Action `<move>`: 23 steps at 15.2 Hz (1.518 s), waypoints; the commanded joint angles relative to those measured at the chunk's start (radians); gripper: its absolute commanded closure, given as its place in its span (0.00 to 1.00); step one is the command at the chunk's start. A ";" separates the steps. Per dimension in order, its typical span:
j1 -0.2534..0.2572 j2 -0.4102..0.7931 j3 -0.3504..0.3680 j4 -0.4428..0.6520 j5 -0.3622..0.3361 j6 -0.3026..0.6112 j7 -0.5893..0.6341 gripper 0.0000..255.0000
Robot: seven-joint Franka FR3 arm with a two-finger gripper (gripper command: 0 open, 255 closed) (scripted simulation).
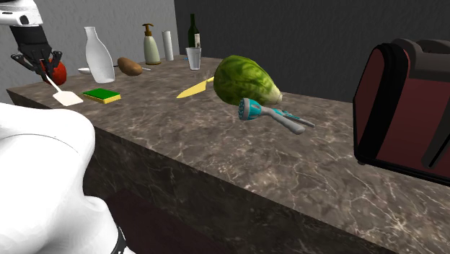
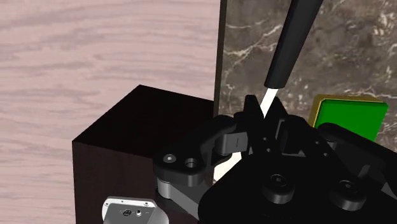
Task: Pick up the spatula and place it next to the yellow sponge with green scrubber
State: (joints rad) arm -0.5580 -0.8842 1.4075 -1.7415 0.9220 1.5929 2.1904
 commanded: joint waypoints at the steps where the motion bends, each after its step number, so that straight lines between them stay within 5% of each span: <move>1: -0.005 -0.007 0.015 -0.007 0.010 0.014 -0.001 1.00; 22: 0.005 -0.060 0.092 -0.120 0.084 0.127 -0.044 1.00; 23: 0.005 -0.060 0.092 -0.120 0.084 0.127 -0.044 0.00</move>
State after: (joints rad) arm -0.5535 -0.9438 1.4998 -1.8610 1.0056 1.7198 2.1464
